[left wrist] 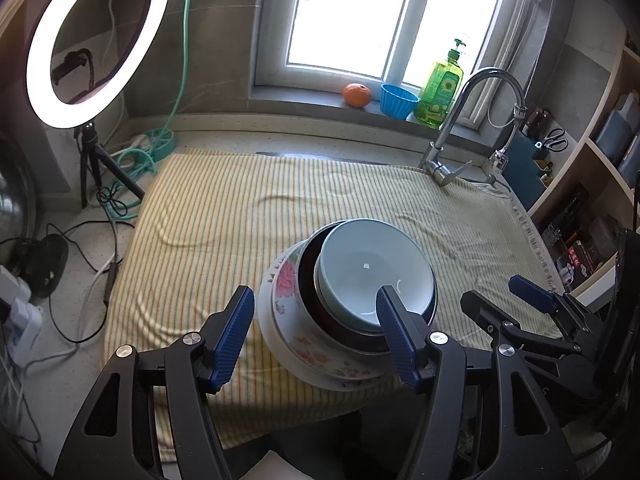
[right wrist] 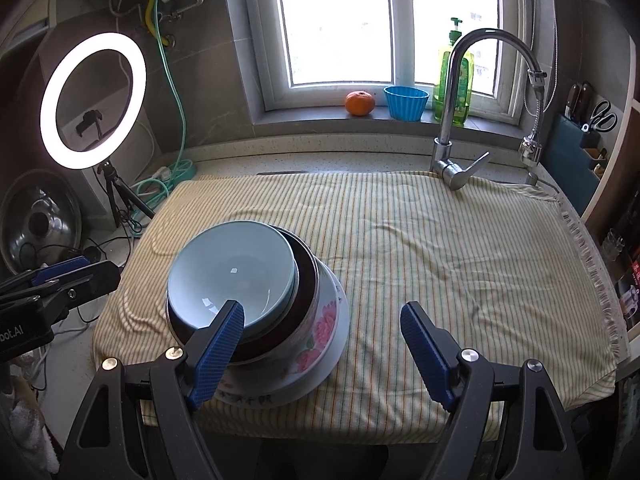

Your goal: Organize plates and bowls

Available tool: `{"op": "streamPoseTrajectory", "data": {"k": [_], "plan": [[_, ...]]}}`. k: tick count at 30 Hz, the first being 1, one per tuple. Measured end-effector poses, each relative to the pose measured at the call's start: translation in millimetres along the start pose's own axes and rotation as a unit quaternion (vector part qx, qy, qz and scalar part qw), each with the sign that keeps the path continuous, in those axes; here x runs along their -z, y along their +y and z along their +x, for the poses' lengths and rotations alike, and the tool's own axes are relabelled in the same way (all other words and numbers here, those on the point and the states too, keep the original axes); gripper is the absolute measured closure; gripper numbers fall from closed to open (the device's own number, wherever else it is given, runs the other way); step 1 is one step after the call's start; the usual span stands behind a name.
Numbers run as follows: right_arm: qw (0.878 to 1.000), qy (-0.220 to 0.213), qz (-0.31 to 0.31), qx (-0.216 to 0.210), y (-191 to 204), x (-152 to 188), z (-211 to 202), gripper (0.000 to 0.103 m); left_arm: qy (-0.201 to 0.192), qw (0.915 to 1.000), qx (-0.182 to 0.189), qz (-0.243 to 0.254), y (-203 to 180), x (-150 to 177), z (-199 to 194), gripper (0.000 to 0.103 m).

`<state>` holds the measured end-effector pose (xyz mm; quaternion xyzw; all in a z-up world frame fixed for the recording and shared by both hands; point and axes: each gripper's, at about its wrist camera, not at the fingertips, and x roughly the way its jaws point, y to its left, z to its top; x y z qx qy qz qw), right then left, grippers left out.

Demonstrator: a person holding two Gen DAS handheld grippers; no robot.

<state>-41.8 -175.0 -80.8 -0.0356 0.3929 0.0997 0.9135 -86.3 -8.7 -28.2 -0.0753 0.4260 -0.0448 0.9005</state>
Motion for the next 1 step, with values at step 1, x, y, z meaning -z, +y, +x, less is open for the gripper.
{"op": "streamPoseTrajectory", "data": {"k": [1], "plan": [[1.0,0.0,0.001,0.0,-0.7,0.1,0.1,0.026,0.0,1.0,-0.001,0.0,0.6,-0.3,0.1,0.04]]}}
